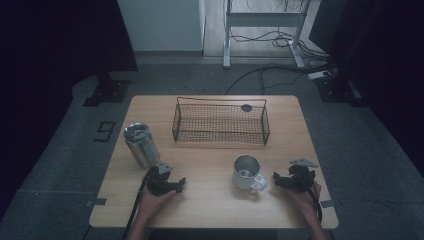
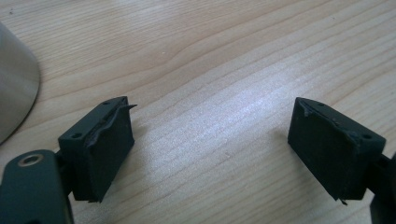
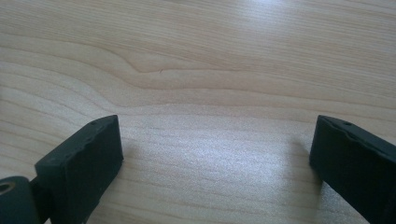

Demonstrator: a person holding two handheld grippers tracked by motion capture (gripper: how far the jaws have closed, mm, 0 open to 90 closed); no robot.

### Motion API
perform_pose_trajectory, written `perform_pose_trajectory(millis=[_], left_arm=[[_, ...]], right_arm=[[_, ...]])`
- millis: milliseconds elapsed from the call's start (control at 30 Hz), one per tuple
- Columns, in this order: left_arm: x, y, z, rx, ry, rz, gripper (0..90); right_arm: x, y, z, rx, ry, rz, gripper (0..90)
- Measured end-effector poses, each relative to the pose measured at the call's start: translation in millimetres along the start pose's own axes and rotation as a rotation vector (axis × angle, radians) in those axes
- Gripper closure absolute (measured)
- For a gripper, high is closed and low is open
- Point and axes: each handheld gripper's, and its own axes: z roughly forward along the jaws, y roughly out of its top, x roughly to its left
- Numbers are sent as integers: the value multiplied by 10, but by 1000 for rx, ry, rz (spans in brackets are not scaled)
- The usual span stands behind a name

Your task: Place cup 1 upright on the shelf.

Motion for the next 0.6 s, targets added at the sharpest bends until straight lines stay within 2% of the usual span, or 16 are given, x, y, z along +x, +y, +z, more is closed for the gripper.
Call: perform_pose_trajectory(millis=[167,333,433,500,600], left_arm=[[-47,20,-4,-15,17,6,156],[-84,104,-78,-54,-6,9,166],[-85,162,-145,-76,-26,-4,168],[-72,207,-187,-87,-23,-8,170],[-31,275,-237,-106,-26,-39,174]], right_arm=[[0,0,0,0,0,0,25],[0,0,0,0,0,0,25],[0,0,0,0,1,0,26],[1,0,0,-1,0,-1,27],[1,0,-1,-1,0,-1,28]])
